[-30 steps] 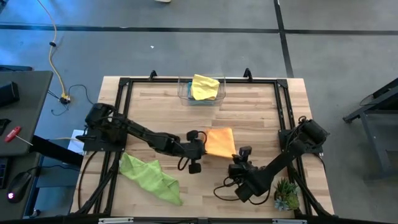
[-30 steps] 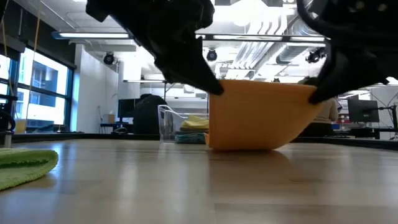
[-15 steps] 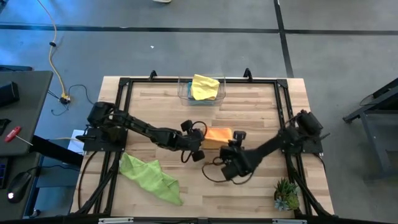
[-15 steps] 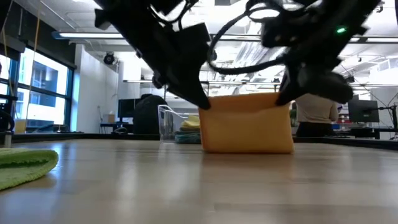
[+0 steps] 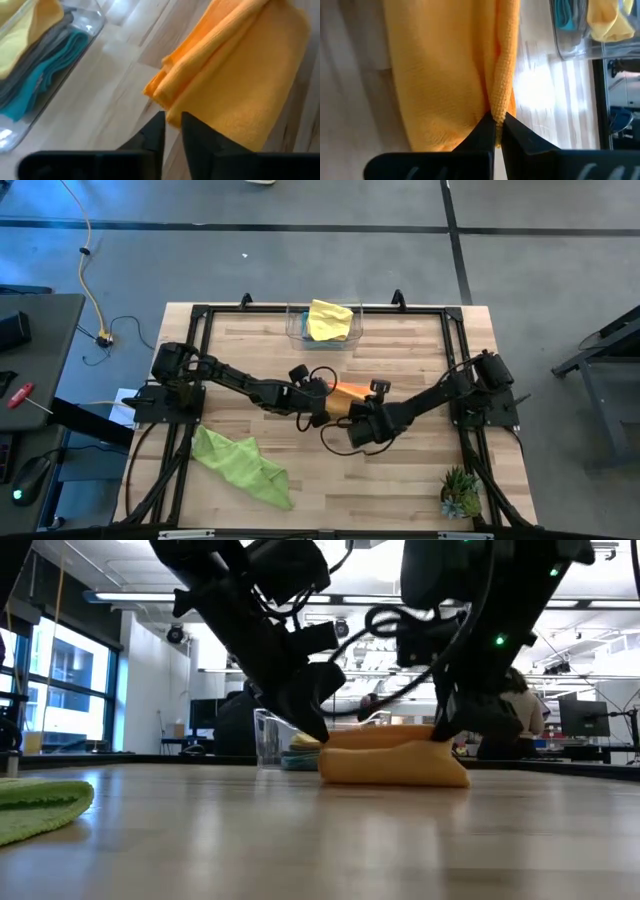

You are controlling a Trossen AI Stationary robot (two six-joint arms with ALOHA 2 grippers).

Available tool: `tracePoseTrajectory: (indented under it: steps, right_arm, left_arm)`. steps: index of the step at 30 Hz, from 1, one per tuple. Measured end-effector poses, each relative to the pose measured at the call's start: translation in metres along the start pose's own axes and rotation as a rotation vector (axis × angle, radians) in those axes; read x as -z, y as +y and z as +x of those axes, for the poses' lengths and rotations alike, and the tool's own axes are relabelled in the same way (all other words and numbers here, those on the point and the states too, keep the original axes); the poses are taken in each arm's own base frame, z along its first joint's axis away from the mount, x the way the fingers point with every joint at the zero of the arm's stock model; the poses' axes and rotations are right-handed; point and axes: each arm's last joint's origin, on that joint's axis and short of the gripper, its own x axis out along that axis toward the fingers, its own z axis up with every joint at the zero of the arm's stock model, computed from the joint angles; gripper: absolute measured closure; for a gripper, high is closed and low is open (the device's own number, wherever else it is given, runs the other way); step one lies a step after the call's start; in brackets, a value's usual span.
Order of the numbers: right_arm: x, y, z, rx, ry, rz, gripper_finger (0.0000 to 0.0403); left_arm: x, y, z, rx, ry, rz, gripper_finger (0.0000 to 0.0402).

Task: Fold microfiber towels
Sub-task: Fold the orange towel

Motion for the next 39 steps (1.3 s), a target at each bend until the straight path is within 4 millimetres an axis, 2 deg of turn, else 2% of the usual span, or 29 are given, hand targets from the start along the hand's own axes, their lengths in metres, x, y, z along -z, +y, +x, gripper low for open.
tracePoseTrajectory:
  steps: [8, 12, 16, 21, 25, 28, 31, 35, 39]
  right_arm:
    - [-0.004, -0.01, 0.018, -0.002, 0.009, 0.067, 0.0402]
    - [-0.005, -0.015, 0.022, 0.008, 0.02, 0.095, 0.0381]
    - [-0.006, -0.018, 0.025, 0.027, 0.022, 0.131, 0.032]
    - [-0.007, -0.029, 0.025, 0.026, 0.038, 0.172, 0.0242]
    - [-0.004, -0.053, 0.012, -0.003, 0.064, 0.189, 0.0221]
    - [-0.002, -0.074, 0.002, -0.13, 0.059, 0.196, 0.0241]
    - [0.005, -0.091, 0.0, -0.357, 0.013, 0.213, 0.0283]
    - [0.021, -0.109, 0.008, -0.608, -0.113, 0.305, 0.0346]
    - [0.037, -0.121, 0.02, -0.673, -0.185, 0.333, 0.0396]
  left_arm:
    - [0.006, -0.001, -0.003, 0.009, 0.061, 0.063, 0.0255]
    - [0.012, -0.003, -0.007, -0.001, 0.092, 0.1, 0.0242]
    - [0.014, -0.006, -0.015, -0.008, 0.105, 0.137, 0.0268]
    - [0.018, -0.005, -0.02, 0.001, 0.093, 0.136, 0.033]
    - [0.029, 0.005, -0.026, 0.063, 0.063, 0.091, 0.0384]
    - [0.033, 0.015, -0.035, 0.184, -0.013, 0.039, 0.0396]
    - [0.037, 0.028, -0.04, 0.319, -0.076, -0.001, 0.0394]
    - [0.038, 0.048, -0.039, 0.442, -0.1, -0.027, 0.04]
    - [0.032, 0.062, -0.035, 0.555, -0.117, -0.003, 0.0401]
